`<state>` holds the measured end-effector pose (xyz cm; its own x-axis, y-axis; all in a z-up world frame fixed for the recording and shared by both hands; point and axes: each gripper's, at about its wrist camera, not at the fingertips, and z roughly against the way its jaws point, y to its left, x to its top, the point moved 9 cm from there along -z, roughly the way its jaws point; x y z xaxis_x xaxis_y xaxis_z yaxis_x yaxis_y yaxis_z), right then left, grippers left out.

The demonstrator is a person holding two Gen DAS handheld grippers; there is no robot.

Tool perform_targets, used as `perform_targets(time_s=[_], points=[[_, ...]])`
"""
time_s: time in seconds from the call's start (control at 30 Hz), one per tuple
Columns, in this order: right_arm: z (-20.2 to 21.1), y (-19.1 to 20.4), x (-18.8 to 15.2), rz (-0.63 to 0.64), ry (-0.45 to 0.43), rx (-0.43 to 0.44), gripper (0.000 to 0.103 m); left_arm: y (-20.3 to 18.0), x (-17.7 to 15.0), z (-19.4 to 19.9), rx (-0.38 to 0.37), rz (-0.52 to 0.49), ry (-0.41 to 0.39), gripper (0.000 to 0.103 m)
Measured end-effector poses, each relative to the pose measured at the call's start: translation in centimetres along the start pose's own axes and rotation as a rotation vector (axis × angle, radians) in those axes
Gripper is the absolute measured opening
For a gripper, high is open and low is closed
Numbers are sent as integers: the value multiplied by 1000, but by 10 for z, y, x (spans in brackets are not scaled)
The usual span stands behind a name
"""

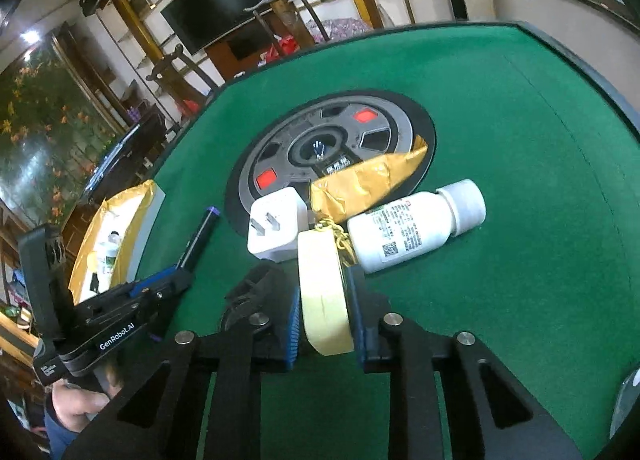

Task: Organize rigid objects
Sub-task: 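Grasp the purple-capped black marker with the left gripper while the right grasps the cream roll, then lift the marker and cream roll and carry both over the white tray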

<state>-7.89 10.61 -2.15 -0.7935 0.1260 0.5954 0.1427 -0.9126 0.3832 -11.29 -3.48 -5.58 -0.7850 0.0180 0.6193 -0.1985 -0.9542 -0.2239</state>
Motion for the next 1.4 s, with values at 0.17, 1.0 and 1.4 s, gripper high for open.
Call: perform_targets(time_s=[0.17, 1.0, 1.4], points=[[20, 8, 14, -30, -89, 73, 15, 4, 7, 6, -34, 44, -37, 12], [18, 49, 10, 2, -111, 185, 15, 1, 17, 15, -46, 40, -106, 12], [16, 45, 7, -17, -118, 167, 15, 0, 21, 69, -94, 65, -196, 12]])
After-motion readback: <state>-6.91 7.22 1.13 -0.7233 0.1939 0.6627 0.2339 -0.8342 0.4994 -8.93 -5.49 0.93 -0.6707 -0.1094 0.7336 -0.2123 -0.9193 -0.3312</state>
